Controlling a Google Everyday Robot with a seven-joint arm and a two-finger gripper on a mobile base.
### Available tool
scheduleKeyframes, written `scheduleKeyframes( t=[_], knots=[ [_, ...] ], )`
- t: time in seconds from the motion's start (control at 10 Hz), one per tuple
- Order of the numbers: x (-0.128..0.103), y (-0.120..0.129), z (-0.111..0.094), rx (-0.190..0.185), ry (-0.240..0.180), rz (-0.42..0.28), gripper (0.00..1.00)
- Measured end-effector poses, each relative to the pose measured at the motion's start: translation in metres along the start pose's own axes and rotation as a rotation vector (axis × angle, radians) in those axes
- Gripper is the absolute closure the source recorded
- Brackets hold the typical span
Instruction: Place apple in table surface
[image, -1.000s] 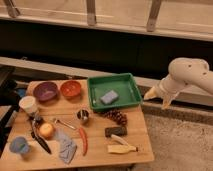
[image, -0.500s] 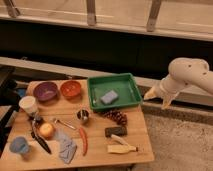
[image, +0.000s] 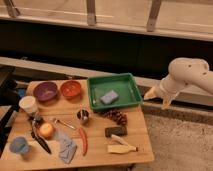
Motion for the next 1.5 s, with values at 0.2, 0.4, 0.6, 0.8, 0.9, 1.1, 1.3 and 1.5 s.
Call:
scheduleKeyframes(
  t=[0.2,0.4,0.6,0.8,0.9,1.1,1.3,1.5],
  knots=[
    [0.004,0.001,-0.004,0.009,0.013,-0.040,0.34],
    [0.021,0.023,-0.011,0.016,0.022,-0.185,0.34],
    [0.041,0.058,-0.013,0.019,0.026,-0.286,0.34],
    [0.064,0.098,-0.009,0.013,0.035,-0.368,0.34],
    [0.078,0.123,-0.004,0.014,0.038,-0.415,0.34],
    [0.086,0.137,-0.001,0.013,0.038,-0.444,0.34],
    [0.086,0.136,-0.001,0.015,0.040,-0.443,0.34],
    [0.085,0.133,-0.002,0.016,0.040,-0.436,0.34]
  ],
)
